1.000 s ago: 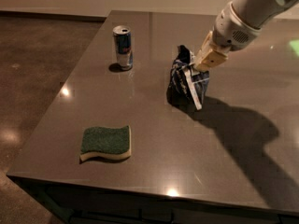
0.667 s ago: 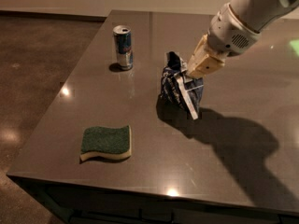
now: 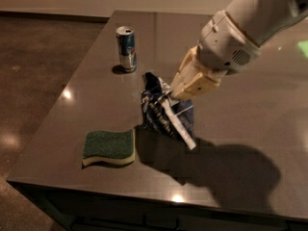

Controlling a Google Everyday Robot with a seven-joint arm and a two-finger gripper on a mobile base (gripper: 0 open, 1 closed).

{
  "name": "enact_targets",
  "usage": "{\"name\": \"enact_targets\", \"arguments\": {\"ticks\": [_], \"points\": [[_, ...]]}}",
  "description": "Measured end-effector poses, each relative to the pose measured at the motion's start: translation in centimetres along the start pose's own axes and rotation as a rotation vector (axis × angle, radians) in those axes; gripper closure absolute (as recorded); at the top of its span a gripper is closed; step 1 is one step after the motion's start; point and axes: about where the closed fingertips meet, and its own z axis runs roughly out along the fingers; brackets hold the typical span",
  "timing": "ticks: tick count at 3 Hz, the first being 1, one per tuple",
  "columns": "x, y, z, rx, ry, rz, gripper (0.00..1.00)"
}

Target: Move blue chip bag near sponge

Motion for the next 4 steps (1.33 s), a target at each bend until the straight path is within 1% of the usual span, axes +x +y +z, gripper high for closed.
{"name": "enact_targets", "arguments": {"ticks": [1,2,3,4], "points": [[-1.50,2.05,1.52,-0.034,-0.007,-0.042,0.75],[-1.65,2.09,1.67,-0.035,-0.006,-0.045,0.53],[-1.90,2.06,1.74,-0.031,-0.006,-0.049,0.21],[-2.10,2.05,1.79,-0.029,-0.006,-0.052,0.00]]}}
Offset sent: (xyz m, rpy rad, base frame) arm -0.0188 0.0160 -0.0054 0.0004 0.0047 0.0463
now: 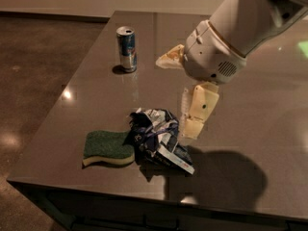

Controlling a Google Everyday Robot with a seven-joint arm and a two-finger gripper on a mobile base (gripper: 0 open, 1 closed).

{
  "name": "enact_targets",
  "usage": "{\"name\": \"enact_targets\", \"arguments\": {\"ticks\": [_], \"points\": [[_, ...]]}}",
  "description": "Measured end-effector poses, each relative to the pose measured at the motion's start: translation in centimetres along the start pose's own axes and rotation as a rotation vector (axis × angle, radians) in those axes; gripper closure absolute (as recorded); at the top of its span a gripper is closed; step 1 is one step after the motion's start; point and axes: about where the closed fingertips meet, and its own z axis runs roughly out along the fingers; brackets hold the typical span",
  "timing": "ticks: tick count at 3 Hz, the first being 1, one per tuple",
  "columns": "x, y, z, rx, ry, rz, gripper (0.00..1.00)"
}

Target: Move blue chip bag near sponge

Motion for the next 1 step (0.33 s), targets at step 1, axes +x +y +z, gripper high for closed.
{"name": "enact_targets", "arguments": {"ticks": [1], "points": [[0.00,0.00,0.00,0.000,0.000,0.000,0.00]]}}
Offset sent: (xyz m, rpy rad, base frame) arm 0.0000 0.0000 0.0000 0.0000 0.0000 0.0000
